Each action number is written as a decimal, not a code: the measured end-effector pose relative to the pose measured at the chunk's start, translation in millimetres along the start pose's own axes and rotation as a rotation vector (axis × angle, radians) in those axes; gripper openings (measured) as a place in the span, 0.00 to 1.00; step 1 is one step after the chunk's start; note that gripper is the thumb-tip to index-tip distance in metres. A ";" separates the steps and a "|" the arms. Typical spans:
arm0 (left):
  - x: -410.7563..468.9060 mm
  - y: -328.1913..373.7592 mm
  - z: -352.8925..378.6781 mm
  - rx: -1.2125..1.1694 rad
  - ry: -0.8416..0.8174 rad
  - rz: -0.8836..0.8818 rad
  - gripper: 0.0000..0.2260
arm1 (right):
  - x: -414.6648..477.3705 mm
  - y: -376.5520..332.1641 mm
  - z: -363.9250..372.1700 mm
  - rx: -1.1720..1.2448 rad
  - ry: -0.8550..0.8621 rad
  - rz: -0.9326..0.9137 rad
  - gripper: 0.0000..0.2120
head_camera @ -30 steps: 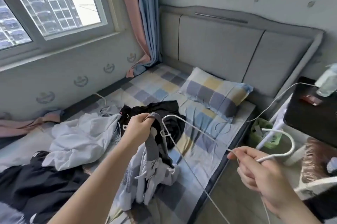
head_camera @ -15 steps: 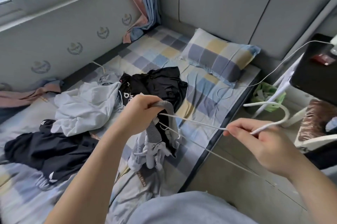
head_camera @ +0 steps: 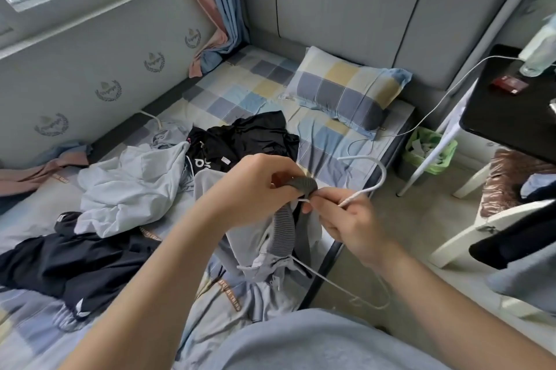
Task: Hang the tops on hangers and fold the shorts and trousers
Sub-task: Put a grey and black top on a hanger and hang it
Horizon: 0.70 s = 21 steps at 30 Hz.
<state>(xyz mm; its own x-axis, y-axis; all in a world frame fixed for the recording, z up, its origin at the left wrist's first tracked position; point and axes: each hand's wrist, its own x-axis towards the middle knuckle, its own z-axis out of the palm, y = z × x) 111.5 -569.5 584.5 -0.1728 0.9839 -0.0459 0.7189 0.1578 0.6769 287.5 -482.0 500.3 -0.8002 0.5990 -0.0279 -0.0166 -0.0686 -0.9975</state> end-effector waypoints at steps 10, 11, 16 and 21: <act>-19.5 -37.2 -32.8 0.354 0.175 0.302 0.16 | -8.7 -36.2 -54.9 -0.152 -0.012 -0.064 0.10; -20.0 -38.1 -35.3 0.341 0.199 0.303 0.17 | -8.2 -37.7 -59.3 -0.186 0.004 -0.069 0.08; -19.7 -35.2 -29.1 0.360 0.200 0.302 0.17 | -9.6 -25.5 -65.6 -0.303 0.112 -0.056 0.10; -22.7 -30.6 -9.3 0.407 0.167 0.280 0.17 | -10.2 -22.4 -53.4 -0.366 0.136 -0.115 0.10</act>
<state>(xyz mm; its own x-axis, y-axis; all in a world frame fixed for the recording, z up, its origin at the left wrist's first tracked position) 87.2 -597.4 571.7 -0.0175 0.9716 0.2362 0.9509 -0.0568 0.3041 328.1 -444.0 519.4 -0.7186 0.6880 0.1016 0.1322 0.2787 -0.9512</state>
